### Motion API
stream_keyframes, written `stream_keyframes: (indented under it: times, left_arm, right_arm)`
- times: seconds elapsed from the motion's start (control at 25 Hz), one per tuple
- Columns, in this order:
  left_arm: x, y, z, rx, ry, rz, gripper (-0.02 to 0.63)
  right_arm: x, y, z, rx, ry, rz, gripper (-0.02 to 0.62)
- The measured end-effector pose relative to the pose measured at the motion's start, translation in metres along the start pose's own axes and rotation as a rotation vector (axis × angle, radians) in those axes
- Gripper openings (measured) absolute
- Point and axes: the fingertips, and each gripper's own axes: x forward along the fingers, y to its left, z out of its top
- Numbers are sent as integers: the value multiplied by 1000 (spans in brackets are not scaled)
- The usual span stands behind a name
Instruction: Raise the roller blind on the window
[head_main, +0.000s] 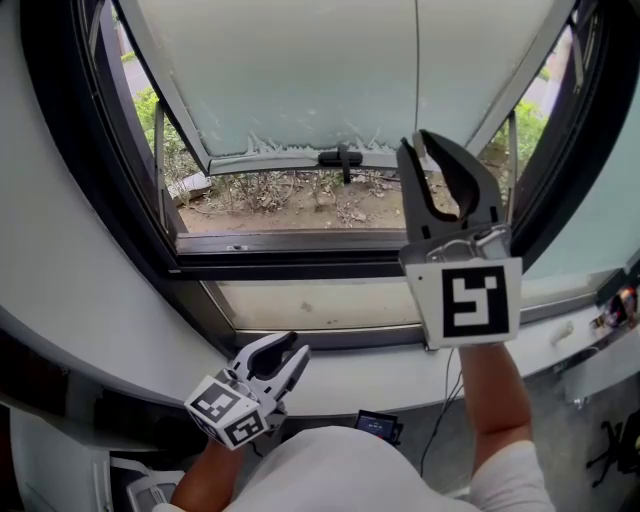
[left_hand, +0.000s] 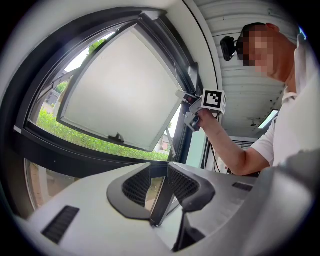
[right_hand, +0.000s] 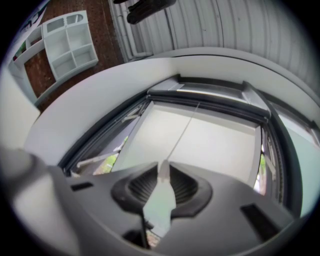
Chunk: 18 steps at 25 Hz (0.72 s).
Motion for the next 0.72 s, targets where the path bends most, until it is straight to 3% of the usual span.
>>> stream_keyframes:
  times: [0.72]
  left_arm:
    - [-1, 4, -2, -21, -6, 2, 120]
  right_arm:
    - [4, 5, -18, -9, 38, 17, 81]
